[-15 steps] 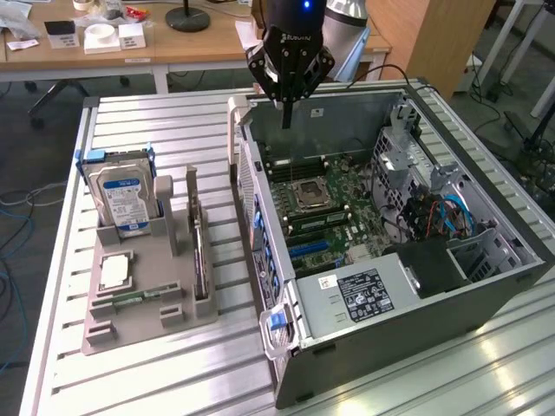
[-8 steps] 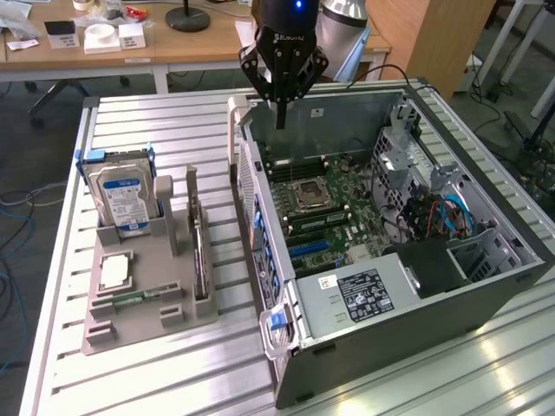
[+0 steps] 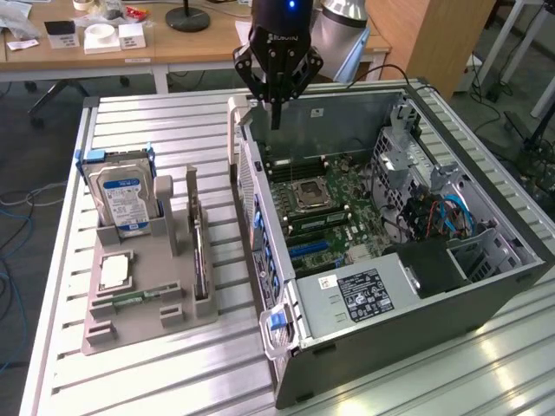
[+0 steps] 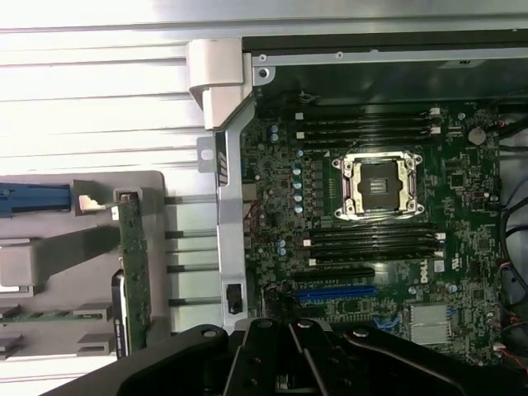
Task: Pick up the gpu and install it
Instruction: 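Reach for the gpu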
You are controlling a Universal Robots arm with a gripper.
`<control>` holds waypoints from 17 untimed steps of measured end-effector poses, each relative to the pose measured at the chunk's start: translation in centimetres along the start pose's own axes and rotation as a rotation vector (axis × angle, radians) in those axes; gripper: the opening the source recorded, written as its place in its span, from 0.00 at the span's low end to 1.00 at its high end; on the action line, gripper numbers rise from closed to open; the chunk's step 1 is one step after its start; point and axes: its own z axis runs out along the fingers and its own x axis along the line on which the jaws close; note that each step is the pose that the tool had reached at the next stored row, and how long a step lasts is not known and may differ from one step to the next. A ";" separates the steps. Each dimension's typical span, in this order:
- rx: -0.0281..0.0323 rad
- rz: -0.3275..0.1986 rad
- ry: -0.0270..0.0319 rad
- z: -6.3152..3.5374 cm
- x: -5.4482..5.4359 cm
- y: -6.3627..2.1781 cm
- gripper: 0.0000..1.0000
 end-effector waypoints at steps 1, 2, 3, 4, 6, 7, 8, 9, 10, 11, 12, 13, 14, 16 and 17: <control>0.0000 0.000 0.0000 0.00 0.1 -0.01 0.11; 0.0000 0.000 0.0001 -0.01 0.3 -0.02 0.11; 0.0000 0.000 0.0000 -0.01 0.4 -0.03 0.11; 0.0000 0.000 0.0000 -0.02 0.5 -0.04 0.11; 0.0000 0.000 0.0000 -0.02 0.8 -0.06 0.11; 0.0000 0.000 0.0000 -0.03 1.0 -0.07 0.11; 0.0000 0.000 0.0000 -0.03 1.1 -0.08 0.11; -0.0001 0.000 0.0000 -0.03 1.2 -0.09 0.11; 0.0000 0.000 0.0000 -0.04 1.4 -0.10 0.11; 0.0000 0.000 0.0000 -0.04 1.5 -0.11 0.11; 0.0000 0.000 0.0000 -0.04 1.7 -0.12 0.11; 0.0000 0.000 0.0000 -0.05 1.8 -0.13 0.11; 0.0000 0.000 0.0000 -0.05 1.9 -0.14 0.11; -0.0001 0.000 0.0000 -0.06 2.2 -0.16 0.11; 0.0000 0.000 0.0000 -0.06 2.3 -0.17 0.11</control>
